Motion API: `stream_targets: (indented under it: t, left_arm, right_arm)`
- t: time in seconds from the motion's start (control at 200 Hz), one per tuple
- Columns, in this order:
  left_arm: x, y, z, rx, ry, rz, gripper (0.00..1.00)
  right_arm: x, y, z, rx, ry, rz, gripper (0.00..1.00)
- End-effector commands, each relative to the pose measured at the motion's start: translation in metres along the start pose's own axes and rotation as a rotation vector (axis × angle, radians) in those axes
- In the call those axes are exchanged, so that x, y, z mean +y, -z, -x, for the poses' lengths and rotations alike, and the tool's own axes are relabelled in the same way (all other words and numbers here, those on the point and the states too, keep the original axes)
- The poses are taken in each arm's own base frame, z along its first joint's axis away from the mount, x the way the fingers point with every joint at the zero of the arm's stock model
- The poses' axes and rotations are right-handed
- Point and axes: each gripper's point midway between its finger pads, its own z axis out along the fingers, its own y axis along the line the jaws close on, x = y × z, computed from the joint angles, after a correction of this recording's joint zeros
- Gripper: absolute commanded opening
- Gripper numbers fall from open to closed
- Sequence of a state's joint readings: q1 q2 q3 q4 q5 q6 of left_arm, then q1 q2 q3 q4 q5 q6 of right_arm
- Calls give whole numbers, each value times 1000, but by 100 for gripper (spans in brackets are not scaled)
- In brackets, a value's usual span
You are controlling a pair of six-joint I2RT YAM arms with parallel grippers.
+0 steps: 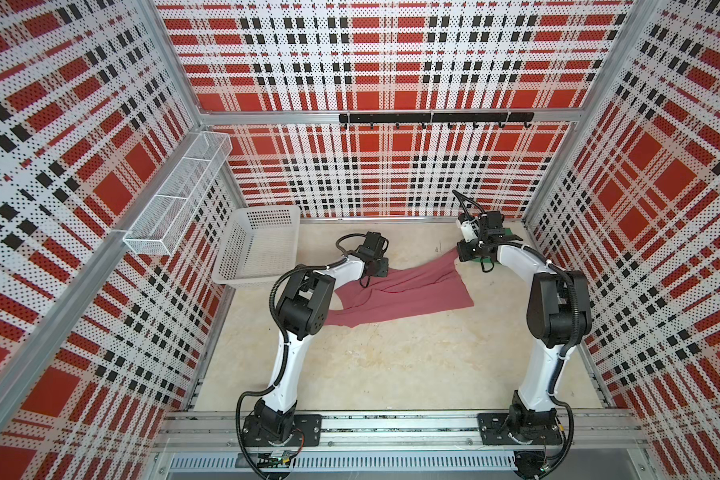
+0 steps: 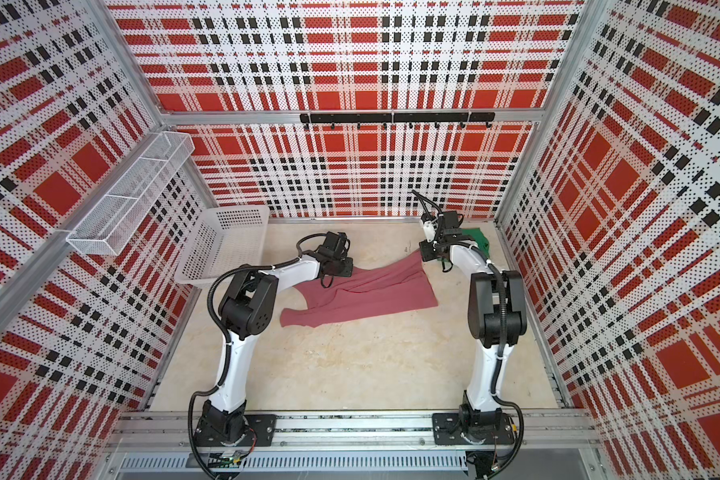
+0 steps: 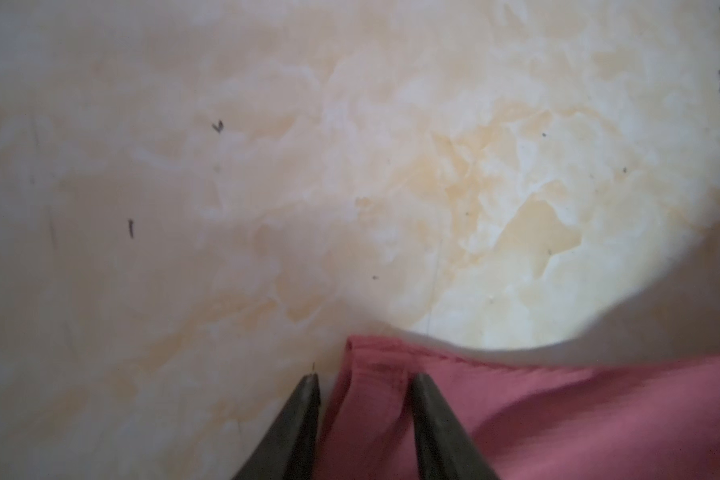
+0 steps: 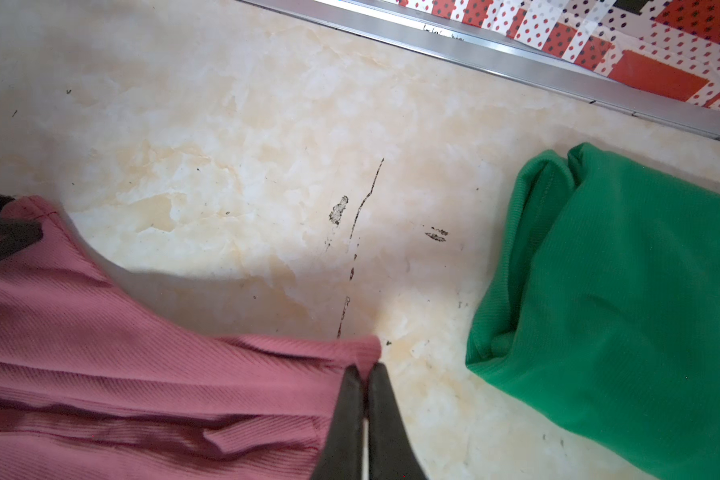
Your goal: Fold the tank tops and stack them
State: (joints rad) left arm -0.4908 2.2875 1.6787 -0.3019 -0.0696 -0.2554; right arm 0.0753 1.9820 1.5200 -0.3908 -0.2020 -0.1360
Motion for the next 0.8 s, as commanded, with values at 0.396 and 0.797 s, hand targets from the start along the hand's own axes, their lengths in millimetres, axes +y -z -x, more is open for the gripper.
stream_targets:
  t: [0.396, 0.797]
  left_arm:
    - [12, 5, 34, -113, 33, 24, 0]
    - [42, 21, 58, -206, 87, 35, 0]
  right_arm:
    - [10, -11, 13, -75, 28, 79, 0]
    - [13, -38, 27, -137, 97, 119, 0]
